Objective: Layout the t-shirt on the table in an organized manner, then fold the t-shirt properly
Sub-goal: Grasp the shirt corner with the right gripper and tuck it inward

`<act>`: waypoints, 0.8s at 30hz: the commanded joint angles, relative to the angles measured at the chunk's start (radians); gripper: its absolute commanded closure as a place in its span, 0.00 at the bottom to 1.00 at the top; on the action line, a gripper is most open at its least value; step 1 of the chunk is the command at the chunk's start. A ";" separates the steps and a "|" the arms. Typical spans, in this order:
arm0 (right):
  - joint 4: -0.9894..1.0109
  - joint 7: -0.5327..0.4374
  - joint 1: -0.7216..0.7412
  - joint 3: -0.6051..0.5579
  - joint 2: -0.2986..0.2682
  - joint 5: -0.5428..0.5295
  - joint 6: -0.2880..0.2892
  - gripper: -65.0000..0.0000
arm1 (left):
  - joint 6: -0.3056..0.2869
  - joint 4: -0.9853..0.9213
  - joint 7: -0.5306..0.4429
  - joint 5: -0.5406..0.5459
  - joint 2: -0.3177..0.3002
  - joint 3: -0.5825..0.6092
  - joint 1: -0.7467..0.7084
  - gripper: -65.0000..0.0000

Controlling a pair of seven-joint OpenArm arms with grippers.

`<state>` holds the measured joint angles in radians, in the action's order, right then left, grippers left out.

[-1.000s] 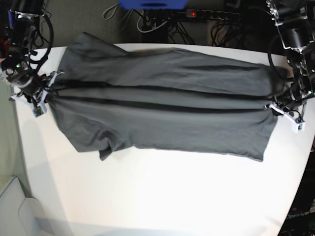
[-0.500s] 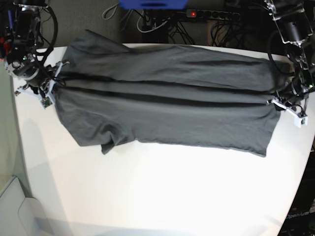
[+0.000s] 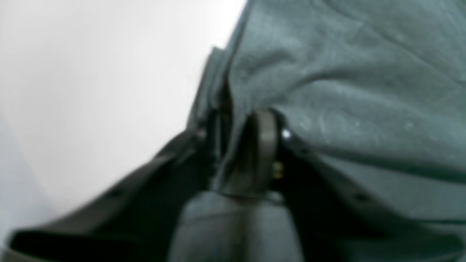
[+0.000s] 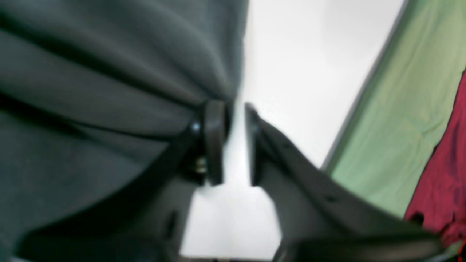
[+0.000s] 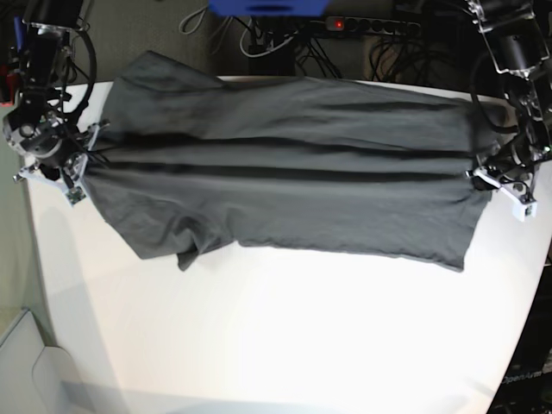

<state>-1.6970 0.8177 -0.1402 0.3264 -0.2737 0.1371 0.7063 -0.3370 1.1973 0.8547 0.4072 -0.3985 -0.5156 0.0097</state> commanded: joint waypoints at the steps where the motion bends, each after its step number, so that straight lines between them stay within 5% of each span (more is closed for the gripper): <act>1: -0.018 -0.010 0.012 0.010 -0.016 0.008 -0.008 0.73 | 0.009 0.023 0.022 -0.026 -0.020 -0.005 -0.023 0.59; 7: -0.064 -0.008 0.007 0.058 -0.012 0.009 -0.008 0.52 | 0.009 0.174 0.024 -0.017 -0.020 -0.016 -0.083 0.48; 14: -0.091 -0.002 0.064 0.101 0.020 0.009 -0.008 0.51 | 0.009 0.260 0.024 -0.020 -0.015 -0.044 -0.081 0.48; 24: -0.016 0.036 0.239 -0.095 0.032 0.009 -0.008 0.50 | 0.009 0.249 0.015 -0.024 -0.017 -0.044 0.063 0.48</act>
<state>-1.6966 0.8654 0.0864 0.2256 -0.2321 0.1440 0.7029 -0.3260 1.4322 0.8864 0.3782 -0.3962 -0.5545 0.0608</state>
